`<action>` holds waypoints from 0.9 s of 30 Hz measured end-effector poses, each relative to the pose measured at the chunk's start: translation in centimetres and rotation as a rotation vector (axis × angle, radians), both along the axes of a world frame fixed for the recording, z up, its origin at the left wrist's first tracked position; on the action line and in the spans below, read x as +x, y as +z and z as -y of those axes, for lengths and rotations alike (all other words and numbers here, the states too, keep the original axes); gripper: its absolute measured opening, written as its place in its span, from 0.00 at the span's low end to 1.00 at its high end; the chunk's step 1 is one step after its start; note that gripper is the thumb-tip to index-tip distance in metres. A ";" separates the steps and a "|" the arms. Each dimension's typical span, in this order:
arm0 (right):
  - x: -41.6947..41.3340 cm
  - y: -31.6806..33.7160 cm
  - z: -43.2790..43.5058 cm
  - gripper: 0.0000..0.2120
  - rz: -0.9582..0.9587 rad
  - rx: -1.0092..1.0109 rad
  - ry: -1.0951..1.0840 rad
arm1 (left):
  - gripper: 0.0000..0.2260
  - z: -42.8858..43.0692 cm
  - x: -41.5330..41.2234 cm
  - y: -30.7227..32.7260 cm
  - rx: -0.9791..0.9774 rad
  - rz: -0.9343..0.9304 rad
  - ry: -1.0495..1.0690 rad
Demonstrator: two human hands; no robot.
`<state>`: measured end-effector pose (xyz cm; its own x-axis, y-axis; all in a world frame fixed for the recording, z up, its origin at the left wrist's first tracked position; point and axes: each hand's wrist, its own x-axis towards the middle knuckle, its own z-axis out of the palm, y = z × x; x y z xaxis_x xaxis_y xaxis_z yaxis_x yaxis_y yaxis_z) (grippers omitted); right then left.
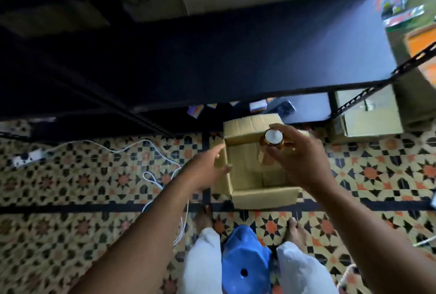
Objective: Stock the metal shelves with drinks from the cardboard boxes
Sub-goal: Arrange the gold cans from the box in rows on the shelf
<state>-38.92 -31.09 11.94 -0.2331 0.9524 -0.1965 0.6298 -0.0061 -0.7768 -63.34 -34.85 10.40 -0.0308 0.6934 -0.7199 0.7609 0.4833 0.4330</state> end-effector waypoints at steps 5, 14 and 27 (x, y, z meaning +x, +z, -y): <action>-2.2 15.6 -1.5 0.23 -0.087 0.198 0.047 | 0.32 -1.0 -0.2 15.7 0.333 0.058 0.140; -8.3 35.1 -4.0 0.23 -0.156 0.542 0.276 | 0.30 1.4 -6.1 34.5 0.726 0.027 0.309; -27.5 36.7 -9.4 0.23 -0.136 0.575 0.244 | 0.31 -6.4 -23.2 35.4 0.741 -0.164 0.228</action>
